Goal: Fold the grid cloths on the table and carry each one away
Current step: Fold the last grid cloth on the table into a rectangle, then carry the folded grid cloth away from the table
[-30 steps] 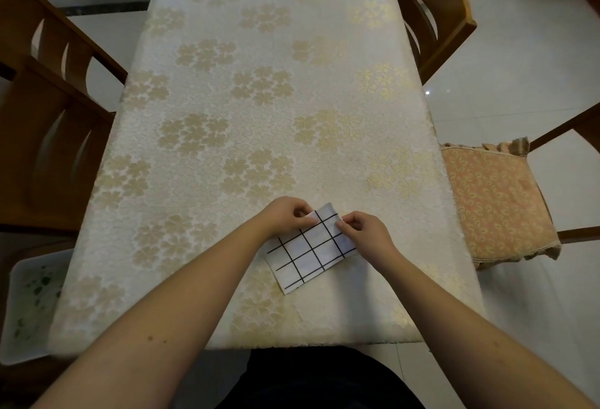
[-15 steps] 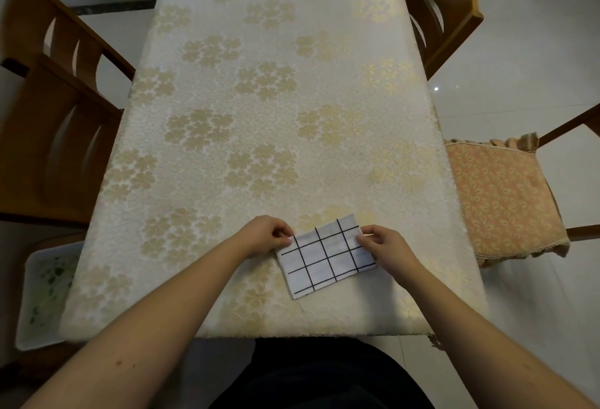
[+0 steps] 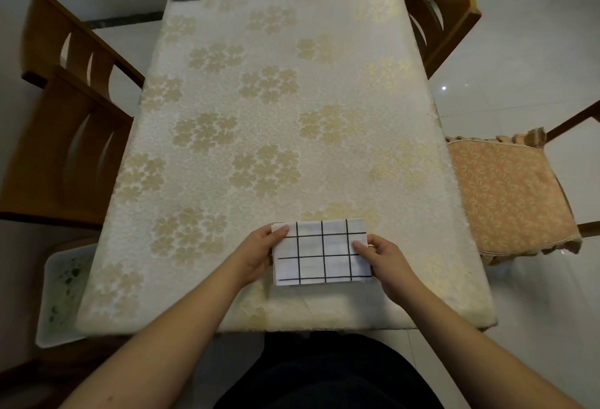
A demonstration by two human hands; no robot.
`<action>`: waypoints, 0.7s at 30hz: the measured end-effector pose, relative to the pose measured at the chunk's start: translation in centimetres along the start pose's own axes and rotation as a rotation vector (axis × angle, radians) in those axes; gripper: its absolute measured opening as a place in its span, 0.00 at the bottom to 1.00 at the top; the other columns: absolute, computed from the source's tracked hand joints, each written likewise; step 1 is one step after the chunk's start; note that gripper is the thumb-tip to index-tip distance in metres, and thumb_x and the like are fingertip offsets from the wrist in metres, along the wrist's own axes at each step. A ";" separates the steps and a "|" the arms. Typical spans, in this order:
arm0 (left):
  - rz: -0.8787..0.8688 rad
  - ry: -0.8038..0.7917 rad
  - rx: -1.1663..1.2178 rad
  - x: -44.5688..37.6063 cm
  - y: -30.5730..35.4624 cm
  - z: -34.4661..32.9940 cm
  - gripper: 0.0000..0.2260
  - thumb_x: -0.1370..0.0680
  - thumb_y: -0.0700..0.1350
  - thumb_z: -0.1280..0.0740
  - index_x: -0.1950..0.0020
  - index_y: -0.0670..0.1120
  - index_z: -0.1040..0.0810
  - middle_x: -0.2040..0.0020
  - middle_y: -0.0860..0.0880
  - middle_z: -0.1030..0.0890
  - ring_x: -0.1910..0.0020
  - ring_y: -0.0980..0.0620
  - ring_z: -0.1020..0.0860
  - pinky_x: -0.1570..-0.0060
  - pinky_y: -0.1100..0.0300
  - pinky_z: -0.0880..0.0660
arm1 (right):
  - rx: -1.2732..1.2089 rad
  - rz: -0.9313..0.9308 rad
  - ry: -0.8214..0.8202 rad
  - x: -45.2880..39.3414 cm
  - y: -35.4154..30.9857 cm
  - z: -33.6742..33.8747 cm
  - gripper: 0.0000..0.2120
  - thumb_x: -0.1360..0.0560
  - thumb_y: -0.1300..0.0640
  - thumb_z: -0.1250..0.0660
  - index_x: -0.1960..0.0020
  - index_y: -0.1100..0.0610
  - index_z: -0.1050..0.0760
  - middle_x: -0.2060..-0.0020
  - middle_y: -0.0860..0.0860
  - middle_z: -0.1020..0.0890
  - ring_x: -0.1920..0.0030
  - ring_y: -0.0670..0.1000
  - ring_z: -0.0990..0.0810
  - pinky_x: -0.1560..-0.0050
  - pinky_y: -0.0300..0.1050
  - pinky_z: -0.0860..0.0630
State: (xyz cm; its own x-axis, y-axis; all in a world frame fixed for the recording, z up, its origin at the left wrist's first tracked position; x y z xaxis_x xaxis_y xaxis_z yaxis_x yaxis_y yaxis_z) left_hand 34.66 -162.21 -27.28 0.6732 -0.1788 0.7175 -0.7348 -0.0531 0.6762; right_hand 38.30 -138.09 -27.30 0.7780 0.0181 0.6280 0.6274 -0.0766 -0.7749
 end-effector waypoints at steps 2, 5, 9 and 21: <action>0.050 -0.032 0.129 0.9 -1.8 -1.0 0.15 0.20 0.47 0.36 0.37 0.41 0.23 0.42 0.41 0.18 0.41 0.42 0.20 0.39 0.44 0.25 | -0.072 0.011 0.030 0.6 0.1 0.0 0.08 0.22 0.57 0.33 0.46 0.61 0.21 0.53 0.57 0.14 0.52 0.59 0.15 0.49 0.56 0.19; 0.096 0.028 0.039 2.8 -4.0 -1.7 0.12 0.18 0.44 0.39 0.36 0.42 0.24 0.43 0.43 0.17 0.44 0.44 0.18 0.43 0.47 0.22 | -0.112 0.013 0.085 1.7 0.4 0.1 0.07 0.21 0.58 0.34 0.47 0.60 0.20 0.54 0.57 0.14 0.53 0.58 0.15 0.49 0.54 0.20; 0.101 0.128 -0.095 5.0 -4.9 -1.3 0.10 0.16 0.42 0.41 0.37 0.43 0.25 0.44 0.44 0.17 0.48 0.46 0.17 0.50 0.50 0.19 | -0.122 -0.042 0.139 3.2 1.4 0.6 0.06 0.21 0.59 0.34 0.47 0.60 0.20 0.53 0.57 0.14 0.53 0.57 0.15 0.48 0.55 0.19; -0.177 -0.045 -0.307 12.6 0.6 -1.3 0.10 0.20 0.39 0.35 0.40 0.46 0.25 0.50 0.46 0.14 0.51 0.48 0.16 0.52 0.51 0.19 | 0.064 0.039 0.239 13.3 -0.5 -0.5 0.08 0.22 0.58 0.34 0.44 0.51 0.23 0.49 0.48 0.16 0.49 0.50 0.17 0.49 0.48 0.19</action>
State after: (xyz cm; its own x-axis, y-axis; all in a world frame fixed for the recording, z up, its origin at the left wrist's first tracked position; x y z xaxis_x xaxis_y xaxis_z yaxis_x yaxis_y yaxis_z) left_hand 42.81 -163.24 -17.60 0.7788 -0.2364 0.5810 -0.5429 0.2097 0.8132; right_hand 48.28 -138.33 -18.48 0.7759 -0.2209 0.5909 0.6042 -0.0094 -0.7968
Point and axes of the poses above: each hand's wrist, its own x-axis away from the middle knuckle, its own z-axis out of the back of the hand, y = z × x, the point moved 9 cm from there along -x, towards the middle knuckle
